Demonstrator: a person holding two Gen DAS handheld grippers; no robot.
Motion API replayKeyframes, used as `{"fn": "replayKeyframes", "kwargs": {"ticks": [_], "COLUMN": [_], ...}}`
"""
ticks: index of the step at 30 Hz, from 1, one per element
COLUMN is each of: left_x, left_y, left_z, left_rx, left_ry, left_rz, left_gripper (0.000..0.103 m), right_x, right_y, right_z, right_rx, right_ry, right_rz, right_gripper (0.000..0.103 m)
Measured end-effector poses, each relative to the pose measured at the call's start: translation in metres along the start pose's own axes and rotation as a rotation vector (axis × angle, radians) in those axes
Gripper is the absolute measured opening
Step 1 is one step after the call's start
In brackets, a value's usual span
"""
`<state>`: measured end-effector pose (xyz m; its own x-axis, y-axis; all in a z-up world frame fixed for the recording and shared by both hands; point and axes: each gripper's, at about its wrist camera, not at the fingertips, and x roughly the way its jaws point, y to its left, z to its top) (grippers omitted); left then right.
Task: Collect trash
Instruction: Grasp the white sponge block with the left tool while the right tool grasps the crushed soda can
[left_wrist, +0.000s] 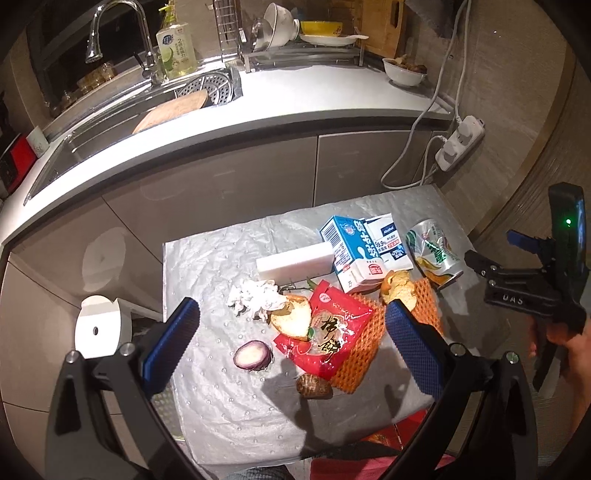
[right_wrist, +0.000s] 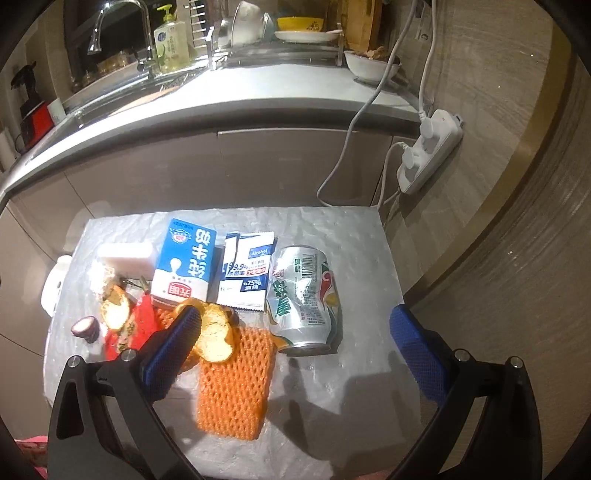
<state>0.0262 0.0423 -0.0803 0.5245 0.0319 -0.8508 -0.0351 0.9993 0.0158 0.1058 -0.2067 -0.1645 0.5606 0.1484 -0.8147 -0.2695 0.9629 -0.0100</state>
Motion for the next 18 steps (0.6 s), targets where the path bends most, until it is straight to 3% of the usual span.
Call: {"fn": "replayKeyframes", "kwargs": {"ticks": [5, 14, 18], "left_x": [0.026, 0.074, 0.097], "left_y": [0.007, 0.006, 0.011], "left_z": [-0.005, 0.015, 0.034], "left_rx": [0.014, 0.222, 0.335], "left_ry": [0.024, 0.068, 0.074], "left_rz": [-0.01, -0.078, -0.113], "left_gripper": [0.097, 0.097, 0.097], "right_x": [0.047, 0.105, 0.119], "right_y": [0.004, -0.009, -0.015], "right_z": [0.005, 0.006, 0.006], "right_rx": [-0.063, -0.055, -0.031], "right_ry": [0.048, 0.158, 0.206], "right_rz": [-0.032, -0.027, 0.015], "right_gripper": [0.101, 0.101, 0.089]}}
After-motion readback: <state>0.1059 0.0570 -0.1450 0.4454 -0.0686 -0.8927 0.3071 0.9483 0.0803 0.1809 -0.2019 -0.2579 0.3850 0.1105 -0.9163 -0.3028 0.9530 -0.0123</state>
